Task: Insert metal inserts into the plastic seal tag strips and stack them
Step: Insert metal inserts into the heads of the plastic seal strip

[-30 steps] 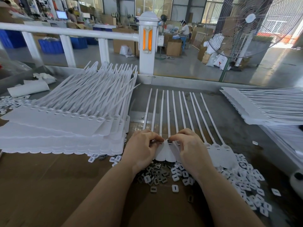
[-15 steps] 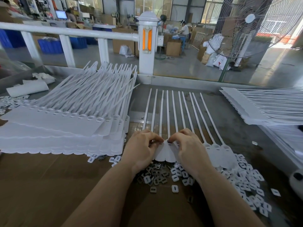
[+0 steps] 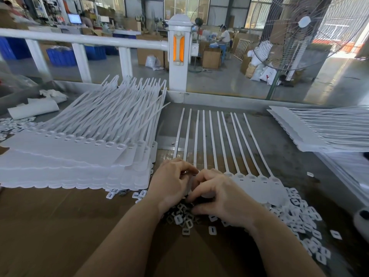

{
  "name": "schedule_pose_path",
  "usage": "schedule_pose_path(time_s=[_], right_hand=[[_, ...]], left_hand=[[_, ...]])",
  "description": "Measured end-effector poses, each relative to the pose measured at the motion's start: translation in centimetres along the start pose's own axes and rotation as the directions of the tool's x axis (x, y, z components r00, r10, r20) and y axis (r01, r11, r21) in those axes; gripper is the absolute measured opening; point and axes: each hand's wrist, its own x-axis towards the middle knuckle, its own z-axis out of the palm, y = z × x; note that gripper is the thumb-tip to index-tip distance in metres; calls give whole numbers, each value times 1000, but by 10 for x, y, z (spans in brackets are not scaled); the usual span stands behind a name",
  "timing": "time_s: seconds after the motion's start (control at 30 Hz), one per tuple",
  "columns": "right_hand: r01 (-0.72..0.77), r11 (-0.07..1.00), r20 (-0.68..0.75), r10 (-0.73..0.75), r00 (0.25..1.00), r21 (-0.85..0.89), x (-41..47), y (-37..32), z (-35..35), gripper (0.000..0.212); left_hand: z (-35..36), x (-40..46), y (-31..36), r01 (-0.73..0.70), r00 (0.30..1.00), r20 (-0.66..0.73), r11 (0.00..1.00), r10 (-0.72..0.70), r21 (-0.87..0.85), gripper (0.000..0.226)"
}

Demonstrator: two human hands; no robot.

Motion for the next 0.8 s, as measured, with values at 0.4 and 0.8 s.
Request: schedule_pose_path(time_s=[0.4, 0.8], right_hand=[[-20, 1000, -35, 20, 999, 10, 1, -1, 1, 10], [-12, 997, -78, 18, 997, 80, 0, 1, 3, 6]], left_hand=[[-2, -1, 3, -5, 1000, 6, 1000, 5, 1, 19], [-3, -2, 4, 4, 1000, 14, 1000, -4, -5, 20]])
